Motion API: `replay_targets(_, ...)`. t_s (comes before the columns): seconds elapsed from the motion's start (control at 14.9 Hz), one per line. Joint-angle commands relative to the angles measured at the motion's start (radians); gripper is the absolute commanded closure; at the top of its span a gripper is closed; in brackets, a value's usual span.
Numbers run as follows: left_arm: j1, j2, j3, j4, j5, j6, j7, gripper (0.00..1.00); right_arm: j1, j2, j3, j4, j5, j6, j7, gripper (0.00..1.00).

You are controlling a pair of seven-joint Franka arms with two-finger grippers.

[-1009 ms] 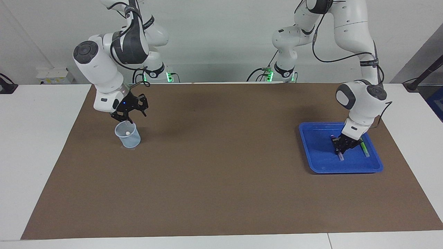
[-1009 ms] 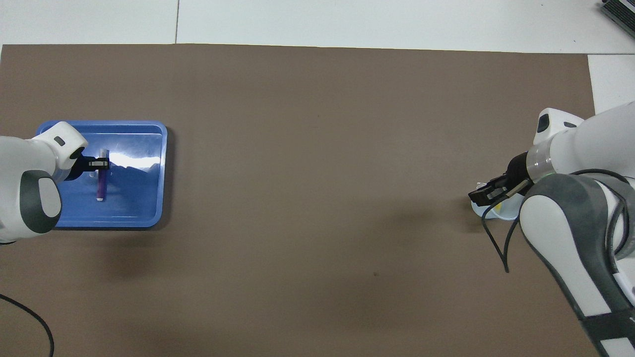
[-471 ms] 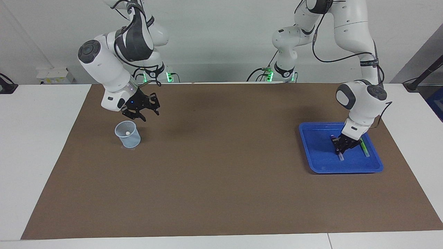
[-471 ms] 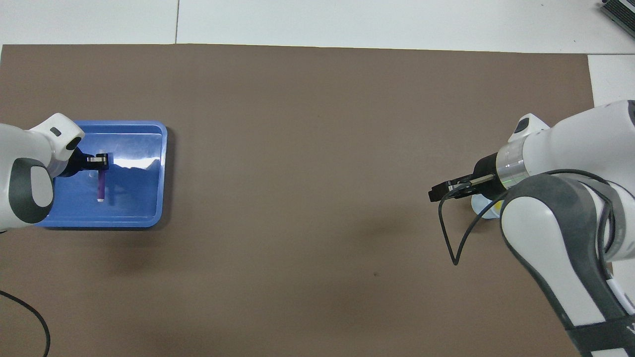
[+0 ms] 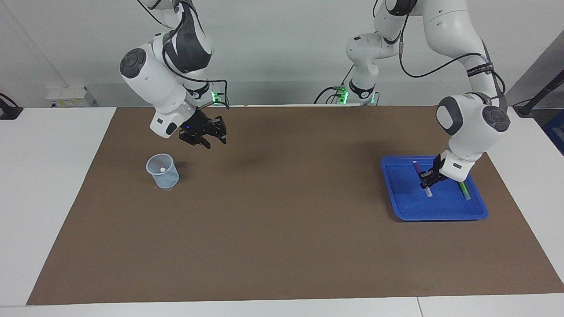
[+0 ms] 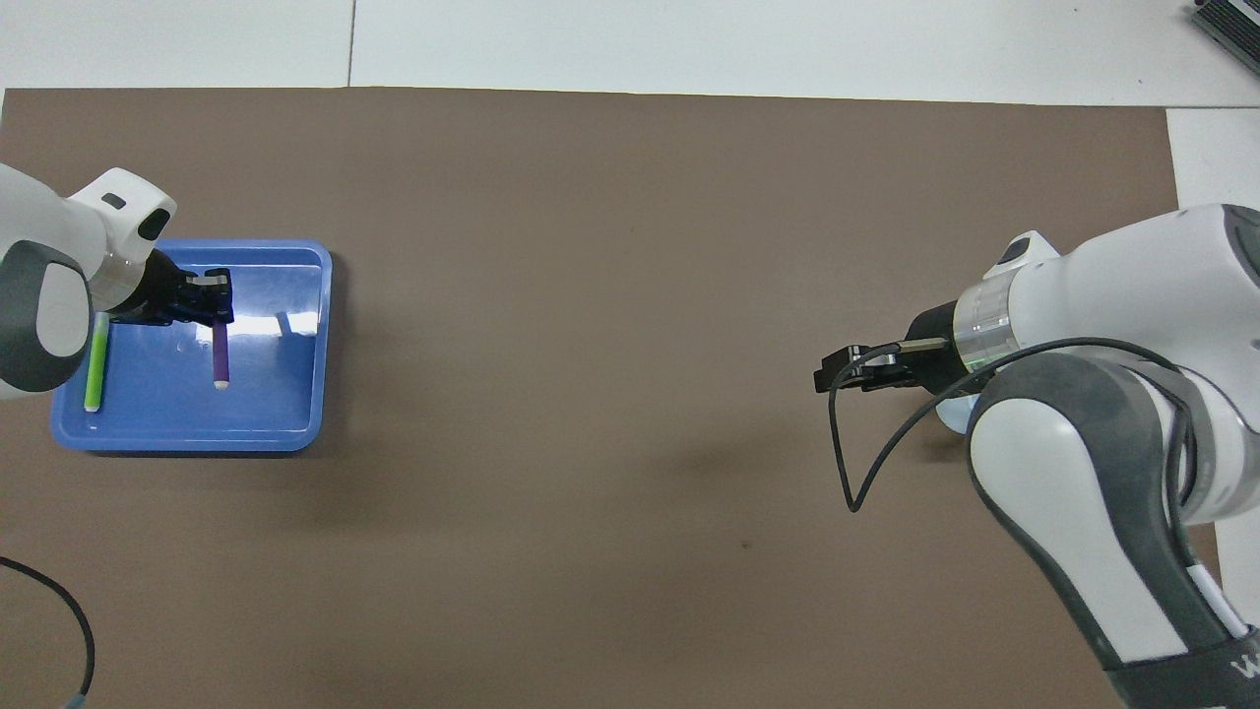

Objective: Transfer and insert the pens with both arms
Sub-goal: 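Grasp the purple pen with the left gripper while the right gripper returns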

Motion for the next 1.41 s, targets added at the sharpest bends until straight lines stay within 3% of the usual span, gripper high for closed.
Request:
replay_targets(0.0,-0.026,-0.03,0.007,0.049,-0.087,-0.108,-0.136,1.0,0.101,-0.002,0.012,-0.022,0.054,0.115,0.18,0.43)
replay_targets(0.2,-0.039,-0.078,0.005,0.041,-0.217,-0.146,-0.318,1.0,0.175,0.008,0.01,-0.019,0.229,0.246,0.319,0.43)
replay_targets(0.54,-0.114,-0.121,-0.007,0.033,-0.341,-0.162,-0.695,1.0,0.232,0.02,0.012,-0.011,0.39,0.352,0.419,0.39)
replay_targets(0.94,-0.162,-0.15,-0.008,0.026,-0.478,-0.152,-0.992,1.0,0.381,0.067,0.013,0.014,0.432,0.639,0.61,0.39)
replay_targets(1.35,-0.213,-0.202,-0.008,-0.008,-0.512,-0.142,-1.197,1.0,0.494,0.156,0.012,0.114,0.43,0.763,0.683,0.39)
